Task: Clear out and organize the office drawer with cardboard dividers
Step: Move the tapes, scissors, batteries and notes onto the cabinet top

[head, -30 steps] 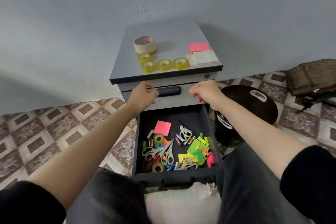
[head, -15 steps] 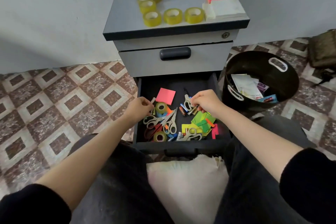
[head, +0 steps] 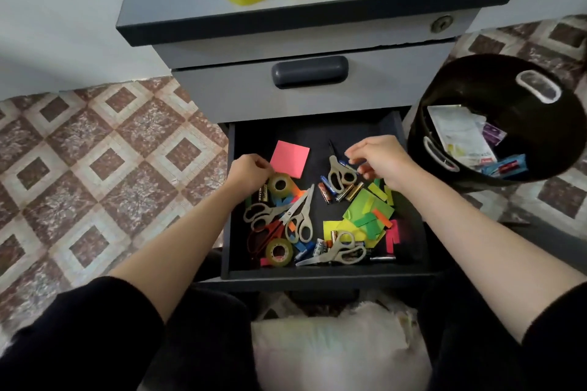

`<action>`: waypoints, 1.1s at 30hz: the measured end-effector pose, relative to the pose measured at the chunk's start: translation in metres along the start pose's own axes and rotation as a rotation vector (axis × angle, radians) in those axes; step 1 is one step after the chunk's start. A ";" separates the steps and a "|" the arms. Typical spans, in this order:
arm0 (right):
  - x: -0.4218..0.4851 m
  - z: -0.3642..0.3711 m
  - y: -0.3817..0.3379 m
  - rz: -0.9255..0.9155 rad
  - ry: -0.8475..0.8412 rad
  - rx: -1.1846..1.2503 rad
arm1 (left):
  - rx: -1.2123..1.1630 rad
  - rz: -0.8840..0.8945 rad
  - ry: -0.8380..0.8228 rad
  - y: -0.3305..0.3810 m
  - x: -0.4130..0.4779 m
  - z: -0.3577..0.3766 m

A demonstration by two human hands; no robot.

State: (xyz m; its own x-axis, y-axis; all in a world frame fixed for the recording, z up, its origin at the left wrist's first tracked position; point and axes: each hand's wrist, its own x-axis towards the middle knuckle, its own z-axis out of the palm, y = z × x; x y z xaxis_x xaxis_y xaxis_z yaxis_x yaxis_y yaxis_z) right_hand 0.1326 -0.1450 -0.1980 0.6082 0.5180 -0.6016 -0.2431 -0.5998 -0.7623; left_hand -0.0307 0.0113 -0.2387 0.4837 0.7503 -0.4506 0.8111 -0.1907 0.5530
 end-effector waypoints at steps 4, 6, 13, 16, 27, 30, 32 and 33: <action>0.005 -0.004 -0.003 0.037 0.004 0.046 | 0.025 -0.019 0.023 0.002 0.027 0.008; 0.005 -0.002 0.000 0.039 -0.005 0.026 | 0.042 -0.034 0.015 0.002 0.038 0.014; 0.008 -0.002 0.001 0.015 0.036 0.066 | 0.268 -0.018 0.055 -0.001 0.055 0.040; 0.010 -0.005 -0.001 0.006 0.079 0.100 | 0.313 -0.019 0.061 0.001 0.059 0.046; 0.008 -0.001 -0.005 -0.008 0.051 0.082 | 0.486 -0.146 0.060 0.008 0.069 0.056; 0.008 0.001 -0.005 -0.009 0.047 0.080 | 0.514 -0.156 0.041 0.007 0.070 0.060; 0.008 0.002 -0.005 -0.013 0.042 0.079 | 0.520 -0.162 0.031 0.007 0.072 0.062; 0.008 0.003 -0.006 -0.015 0.039 0.081 | 0.502 -0.173 0.027 0.008 0.073 0.062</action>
State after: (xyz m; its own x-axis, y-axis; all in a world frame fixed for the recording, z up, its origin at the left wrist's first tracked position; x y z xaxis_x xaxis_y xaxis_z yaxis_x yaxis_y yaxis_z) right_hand 0.1368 -0.1360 -0.1990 0.6406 0.5018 -0.5812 -0.2928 -0.5401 -0.7890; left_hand 0.0318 0.0254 -0.3111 0.3256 0.8123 -0.4839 0.9390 -0.3375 0.0653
